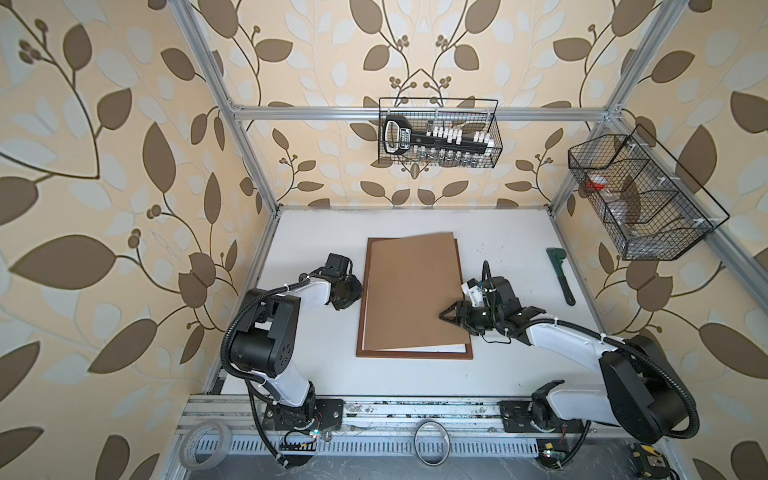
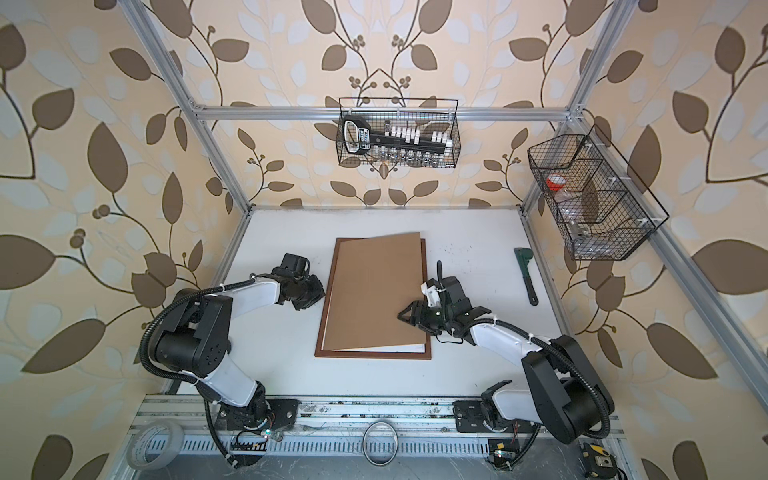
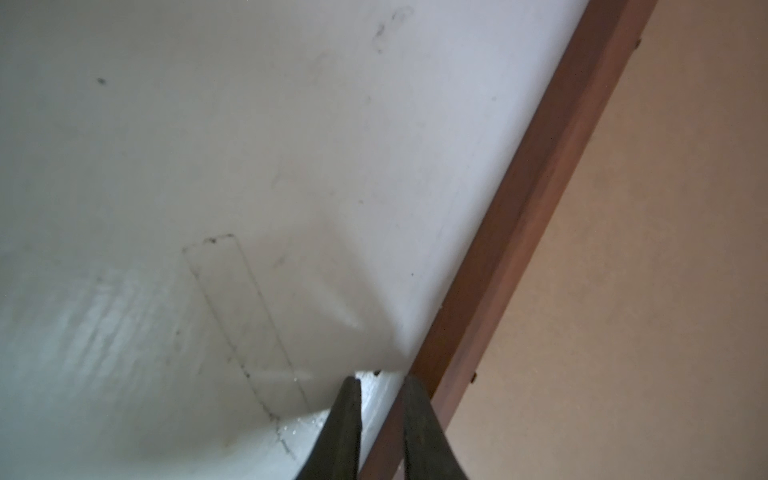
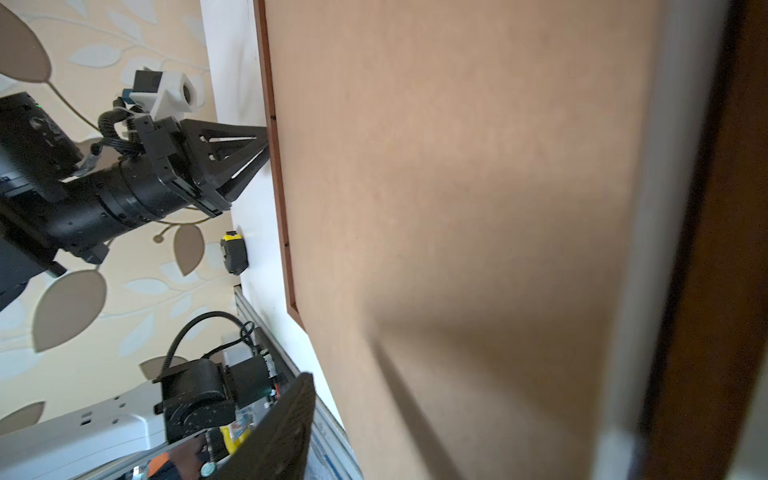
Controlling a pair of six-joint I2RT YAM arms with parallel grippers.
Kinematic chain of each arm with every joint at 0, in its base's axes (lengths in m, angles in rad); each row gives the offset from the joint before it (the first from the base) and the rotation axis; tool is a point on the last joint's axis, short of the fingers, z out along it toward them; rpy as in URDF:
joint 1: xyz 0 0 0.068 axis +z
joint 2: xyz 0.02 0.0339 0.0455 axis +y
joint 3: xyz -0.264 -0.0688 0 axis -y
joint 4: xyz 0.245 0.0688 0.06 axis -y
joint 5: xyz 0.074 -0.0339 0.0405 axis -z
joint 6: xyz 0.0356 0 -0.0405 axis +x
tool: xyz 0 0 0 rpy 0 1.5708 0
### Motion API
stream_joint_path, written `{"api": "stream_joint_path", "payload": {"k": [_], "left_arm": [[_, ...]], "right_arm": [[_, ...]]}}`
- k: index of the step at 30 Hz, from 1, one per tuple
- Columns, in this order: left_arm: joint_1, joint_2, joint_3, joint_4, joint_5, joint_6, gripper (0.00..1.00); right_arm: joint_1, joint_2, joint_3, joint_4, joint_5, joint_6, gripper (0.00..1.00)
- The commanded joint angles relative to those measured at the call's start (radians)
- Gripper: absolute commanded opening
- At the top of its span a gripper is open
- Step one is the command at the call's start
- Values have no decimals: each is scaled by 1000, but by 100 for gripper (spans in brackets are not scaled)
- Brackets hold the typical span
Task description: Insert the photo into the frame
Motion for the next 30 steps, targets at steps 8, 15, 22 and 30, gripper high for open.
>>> {"api": "stream_joint_path", "payload": {"k": [8, 15, 22, 30], "left_arm": [[-11, 36, -32, -114, 13, 8, 21], [-11, 34, -35, -111, 12, 6, 21], [-1, 3, -28, -130, 16, 5, 22], [40, -67, 52, -205, 12, 41, 35]], "right_arm": [[-45, 39, 250, -505, 139, -247, 71], [29, 121, 284, -466, 81, -243, 72], [6, 89, 314, -496, 181, -266, 72], [-27, 99, 395, -600, 485, -365, 69]]}}
